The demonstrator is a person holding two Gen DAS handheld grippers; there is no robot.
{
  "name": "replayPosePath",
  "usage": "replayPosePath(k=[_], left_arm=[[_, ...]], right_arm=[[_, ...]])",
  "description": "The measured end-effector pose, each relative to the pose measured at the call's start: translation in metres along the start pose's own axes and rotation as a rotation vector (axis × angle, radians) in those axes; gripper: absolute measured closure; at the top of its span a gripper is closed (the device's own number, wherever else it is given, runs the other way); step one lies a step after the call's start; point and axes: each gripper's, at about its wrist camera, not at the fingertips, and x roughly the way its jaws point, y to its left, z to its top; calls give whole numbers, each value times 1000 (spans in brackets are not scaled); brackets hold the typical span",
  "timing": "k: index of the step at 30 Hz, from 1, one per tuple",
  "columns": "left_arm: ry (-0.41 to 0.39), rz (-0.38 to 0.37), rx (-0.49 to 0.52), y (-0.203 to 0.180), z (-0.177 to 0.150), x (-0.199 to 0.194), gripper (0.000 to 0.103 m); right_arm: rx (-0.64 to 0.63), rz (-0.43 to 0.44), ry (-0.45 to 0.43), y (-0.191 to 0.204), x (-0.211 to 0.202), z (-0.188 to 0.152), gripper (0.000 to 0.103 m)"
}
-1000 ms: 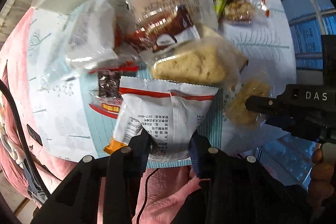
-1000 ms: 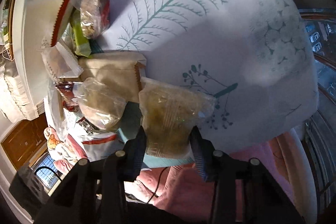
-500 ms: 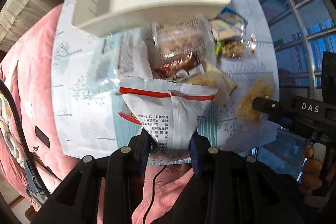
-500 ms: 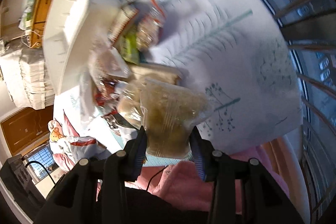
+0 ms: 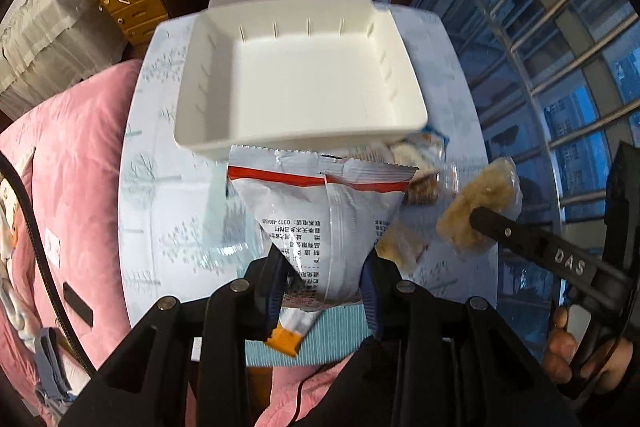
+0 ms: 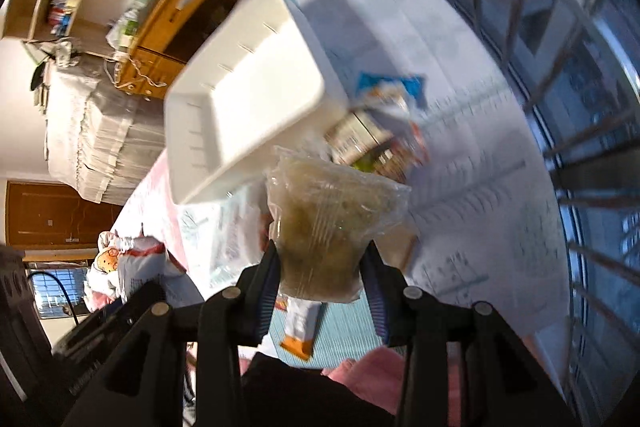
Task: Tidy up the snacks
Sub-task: 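Carry both snacks into the white tray and open both tools, then withdraw both tools from the tray back toward the snack pile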
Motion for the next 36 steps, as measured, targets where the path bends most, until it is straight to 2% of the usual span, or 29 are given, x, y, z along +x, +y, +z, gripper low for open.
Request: replayPosePath(k=[11, 18, 23, 27, 30, 31, 33, 36], left_arm=[[-114, -79, -41, 45, 54, 0, 71], [-193, -184, -51, 72, 85, 21, 71], [-202, -227, -63, 82, 101, 44, 71], [-173, -205, -58, 86, 110, 64, 70], [-155, -120, -55, 87, 113, 71, 59], [-163, -91, -43, 86, 112, 70, 54], [-175, -76, -28, 83, 109, 66, 52], [-167, -94, -33, 81, 105, 63, 50]], right_arm=[[-84, 26, -158, 56, -3, 26, 64], [-132, 21, -227, 79, 15, 48, 64], [-121, 12, -251, 84, 35, 66, 64], [-115, -6, -263, 86, 44, 75, 63], [-126, 5, -253, 86, 47, 79, 60], [-125, 2, -254, 85, 47, 79, 55], [-121, -7, -261, 83, 46, 79, 45], [-121, -1, -262, 81, 41, 76, 41]])
